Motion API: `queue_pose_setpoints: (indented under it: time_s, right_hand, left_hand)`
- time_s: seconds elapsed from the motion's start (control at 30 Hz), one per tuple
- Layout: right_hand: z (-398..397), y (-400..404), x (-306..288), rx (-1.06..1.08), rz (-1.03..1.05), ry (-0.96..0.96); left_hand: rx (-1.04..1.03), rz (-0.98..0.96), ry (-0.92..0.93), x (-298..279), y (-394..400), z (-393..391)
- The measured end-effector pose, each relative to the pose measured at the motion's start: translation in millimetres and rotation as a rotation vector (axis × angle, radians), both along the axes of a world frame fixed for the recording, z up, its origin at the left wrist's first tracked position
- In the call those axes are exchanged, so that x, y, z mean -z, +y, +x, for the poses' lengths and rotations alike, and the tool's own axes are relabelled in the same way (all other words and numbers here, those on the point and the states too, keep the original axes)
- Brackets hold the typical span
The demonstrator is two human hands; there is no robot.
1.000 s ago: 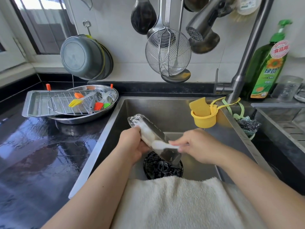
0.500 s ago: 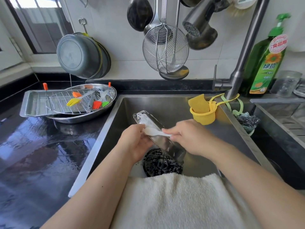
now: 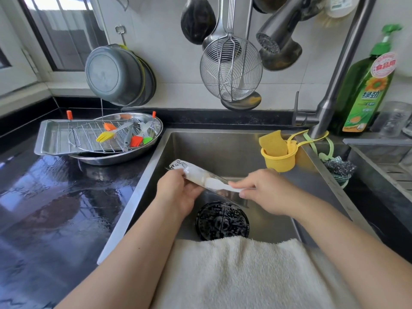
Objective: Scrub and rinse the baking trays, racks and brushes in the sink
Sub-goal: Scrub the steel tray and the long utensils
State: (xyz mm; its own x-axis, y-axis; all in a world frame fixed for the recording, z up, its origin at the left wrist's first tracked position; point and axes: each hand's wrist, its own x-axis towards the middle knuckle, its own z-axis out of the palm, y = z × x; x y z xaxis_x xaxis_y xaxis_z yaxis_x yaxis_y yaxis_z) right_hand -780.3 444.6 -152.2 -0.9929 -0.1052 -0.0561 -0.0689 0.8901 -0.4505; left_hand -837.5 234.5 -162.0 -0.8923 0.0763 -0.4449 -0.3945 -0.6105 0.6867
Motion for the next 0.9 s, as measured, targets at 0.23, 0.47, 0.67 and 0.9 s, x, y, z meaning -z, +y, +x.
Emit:
queue_pose_setpoints:
  time_s: [0.23, 0.47, 0.67, 0.9]
  right_hand:
    - [1.0, -2.3, 3.6, -0.014, 0.0, -0.015]
    - [9.1, 23.5, -7.9, 0.056, -0.001, -0.07]
    - [-4.9, -1.9, 2.1, -0.008, -0.018, 0.012]
    - [4.3, 12.1, 2.2, 0.009, 0.009, -0.077]
  left_hand:
    - [0.152, -0.132, 0.012, 0.2, 13.5, 10.0]
    - [0.073, 0.043, -0.012, -1.3, 2.3, 0.8]
    - [0.169, -0.077, -0.008, 2.7, 10.2, 5.5]
    - [0.116, 0.041, 0.013, -2.7, 6.3, 3.5]
